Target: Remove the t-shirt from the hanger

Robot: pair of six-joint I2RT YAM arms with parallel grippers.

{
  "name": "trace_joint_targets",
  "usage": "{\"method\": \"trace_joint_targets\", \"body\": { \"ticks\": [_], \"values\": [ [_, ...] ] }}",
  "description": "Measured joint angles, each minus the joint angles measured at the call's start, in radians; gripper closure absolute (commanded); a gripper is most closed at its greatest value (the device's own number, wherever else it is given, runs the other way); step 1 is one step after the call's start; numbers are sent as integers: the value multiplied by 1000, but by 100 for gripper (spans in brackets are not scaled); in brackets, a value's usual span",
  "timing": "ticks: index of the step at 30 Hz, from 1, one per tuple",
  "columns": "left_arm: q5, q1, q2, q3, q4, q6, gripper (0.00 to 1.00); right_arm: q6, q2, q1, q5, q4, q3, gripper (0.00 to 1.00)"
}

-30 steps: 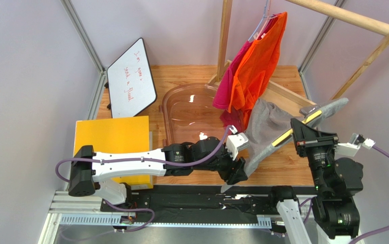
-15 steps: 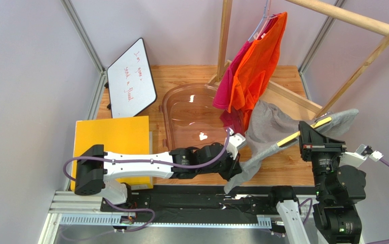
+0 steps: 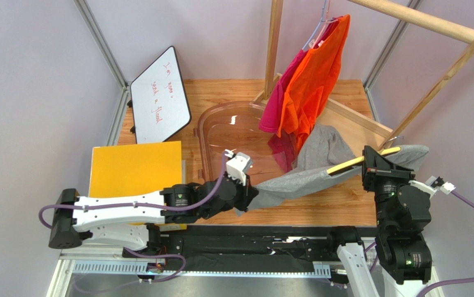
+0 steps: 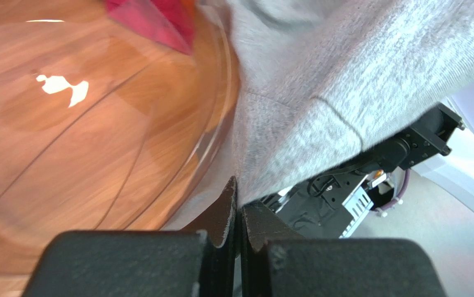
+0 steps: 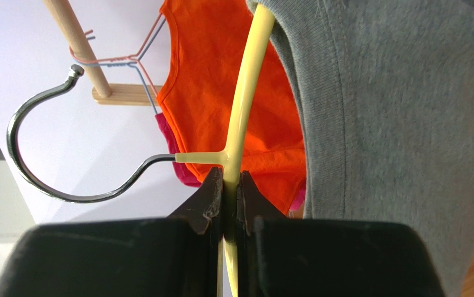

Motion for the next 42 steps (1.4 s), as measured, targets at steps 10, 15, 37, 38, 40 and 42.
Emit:
{"method": "trace_joint_targets", "body": {
  "ticks": [10, 15, 37, 38, 40, 42],
  "values": [
    [-14, 0, -151, -157, 41, -52, 100, 113, -19, 3, 122, -20, -18, 100],
    [-25, 0, -230, -251, 23, -95, 100, 191, -42, 4, 182, -33, -43, 100],
    [-64, -1, -415, -393, 8, -179, 100, 399, -80, 7, 256, -119, -48, 100],
    [-72, -1, -424, -393, 4, -179, 100, 403, -80, 7, 261, -124, -48, 100],
    [-82, -1, -432, -392, -5, -179, 100, 407, -80, 7, 268, -134, -48, 100],
    [-89, -1, -434, -392, -21, -182, 100, 410, -80, 7, 278, -140, -45, 100]
  ]
}}
